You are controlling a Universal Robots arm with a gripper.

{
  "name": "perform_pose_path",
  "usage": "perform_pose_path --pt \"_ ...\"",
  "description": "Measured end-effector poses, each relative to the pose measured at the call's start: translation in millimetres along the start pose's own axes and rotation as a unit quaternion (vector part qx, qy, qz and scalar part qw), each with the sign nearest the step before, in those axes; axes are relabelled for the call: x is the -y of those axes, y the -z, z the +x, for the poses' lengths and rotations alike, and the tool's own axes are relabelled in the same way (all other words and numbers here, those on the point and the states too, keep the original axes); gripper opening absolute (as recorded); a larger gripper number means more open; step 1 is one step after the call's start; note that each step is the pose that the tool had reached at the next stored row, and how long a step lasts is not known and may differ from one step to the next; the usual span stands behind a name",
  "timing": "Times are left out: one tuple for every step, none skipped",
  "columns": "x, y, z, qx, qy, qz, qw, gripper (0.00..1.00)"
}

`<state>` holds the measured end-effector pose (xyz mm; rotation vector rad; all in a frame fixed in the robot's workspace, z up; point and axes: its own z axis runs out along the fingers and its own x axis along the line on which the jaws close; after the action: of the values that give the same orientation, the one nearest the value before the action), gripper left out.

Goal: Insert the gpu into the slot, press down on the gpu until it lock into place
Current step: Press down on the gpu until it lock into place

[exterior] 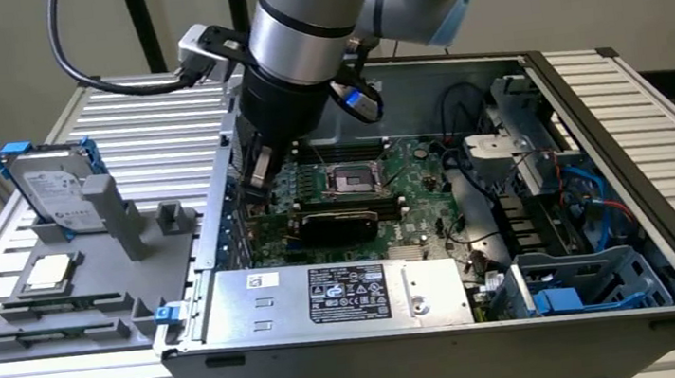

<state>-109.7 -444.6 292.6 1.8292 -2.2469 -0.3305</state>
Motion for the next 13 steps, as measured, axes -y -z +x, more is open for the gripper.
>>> perform_pose_path --pt "1.9 2.1 -0.4 0.0 0.0 0.0001 1.0 0.11" --pt "3.5 4.0 -0.8 0.0 0.0 0.0007 1.0 0.11" --pt "4.9 5.2 -1.2 0.0004 0.0 0.0022 1.0 0.11" --pt "6.2 5.8 -1.4 0.0011 0.0 0.0057 1.0 0.11" --pt "7.1 6.1 -1.6 0.0022 0.001 0.0113 0.9999 0.11" --pt "7.8 6.3 -1.7 0.0036 0.001 0.0188 0.9998 0.11" --pt "8.4 6.5 -1.8 0.0052 0.002 0.0277 0.9996 0.11" --pt "8.9 6.7 -1.9 0.0071 0.002 0.0372 0.9993 0.11" --pt "9.3 6.8 -2.0 0.0086 0.003 0.0461 0.9989 0.11" --pt "9.8 7.0 -2.1 0.0103 0.004 0.0549 0.9984 0.11" --pt "10.2 7.1 -2.2 0.012 0.005 0.0638 0.9979 0.11" --pt "10.6 7.3 -2.3 0.0135 0.005 0.0724 0.9973 0.11" --pt "11.0 7.4 -2.4 0.0152 0.006 0.0813 0.9966 0.11"
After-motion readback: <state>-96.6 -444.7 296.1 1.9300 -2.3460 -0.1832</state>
